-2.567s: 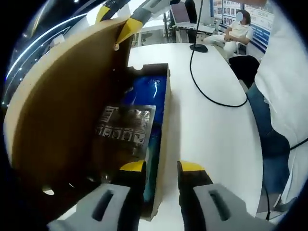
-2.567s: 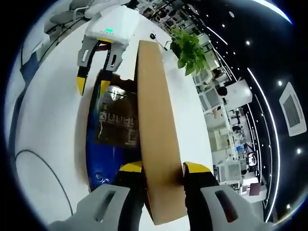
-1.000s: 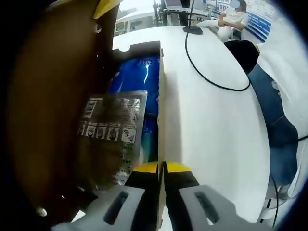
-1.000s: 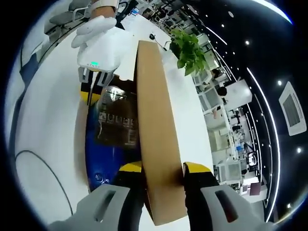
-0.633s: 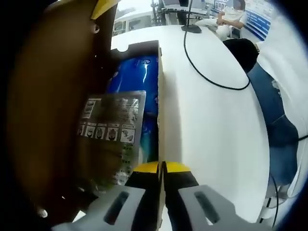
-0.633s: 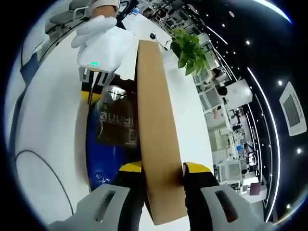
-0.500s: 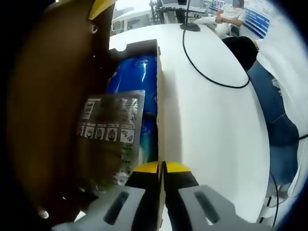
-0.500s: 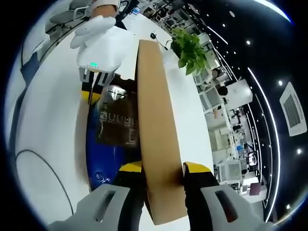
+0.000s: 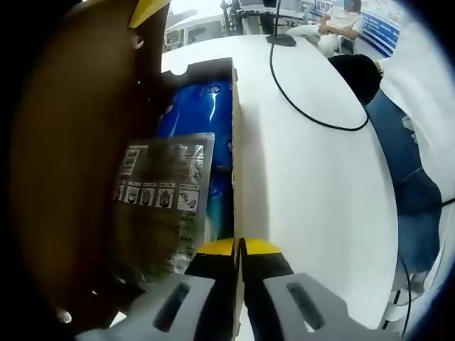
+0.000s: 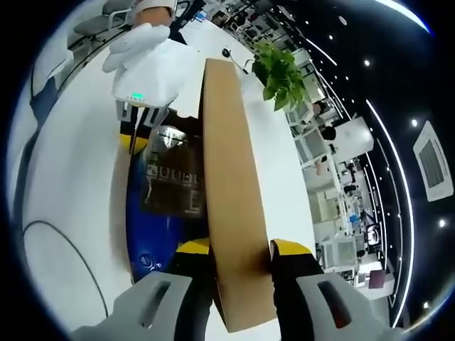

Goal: Operate the shoe box by opening the lid, removing the specified soft item, and placing it in the target area until the item is outside and the box remains undamaged.

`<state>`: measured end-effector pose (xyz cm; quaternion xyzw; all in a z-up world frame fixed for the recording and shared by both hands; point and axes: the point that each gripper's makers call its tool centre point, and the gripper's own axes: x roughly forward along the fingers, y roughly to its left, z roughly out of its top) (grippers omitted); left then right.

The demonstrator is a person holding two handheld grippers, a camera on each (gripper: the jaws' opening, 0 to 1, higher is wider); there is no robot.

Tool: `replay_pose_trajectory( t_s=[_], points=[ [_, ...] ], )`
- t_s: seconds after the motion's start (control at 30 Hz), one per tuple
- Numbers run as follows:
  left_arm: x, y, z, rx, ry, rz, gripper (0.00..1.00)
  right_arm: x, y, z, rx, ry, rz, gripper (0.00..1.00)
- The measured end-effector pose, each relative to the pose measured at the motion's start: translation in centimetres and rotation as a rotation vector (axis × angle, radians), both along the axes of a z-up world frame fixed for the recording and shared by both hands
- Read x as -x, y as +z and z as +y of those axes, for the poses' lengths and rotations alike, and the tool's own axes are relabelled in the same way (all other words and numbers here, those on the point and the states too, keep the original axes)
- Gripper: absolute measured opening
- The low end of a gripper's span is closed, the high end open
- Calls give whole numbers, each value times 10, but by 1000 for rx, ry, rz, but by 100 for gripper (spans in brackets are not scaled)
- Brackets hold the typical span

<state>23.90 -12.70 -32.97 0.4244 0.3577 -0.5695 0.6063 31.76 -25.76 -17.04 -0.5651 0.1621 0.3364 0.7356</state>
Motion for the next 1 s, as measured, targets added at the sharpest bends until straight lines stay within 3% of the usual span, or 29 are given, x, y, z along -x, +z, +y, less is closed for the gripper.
replay_pose_trajectory(
  t_s=[0.4, 0.57, 1.0],
  points=[
    [1, 0, 0, -9, -21, -7, 2, -2, 2, 1, 35, 13, -20, 29],
    [2, 0, -1, -8, -24, -2, 2, -2, 3, 1, 77, 29, -75, 27],
    [1, -4, -1, -26, -19, 5, 1, -13, 16, 1, 69, 15, -115, 24]
  ],
)
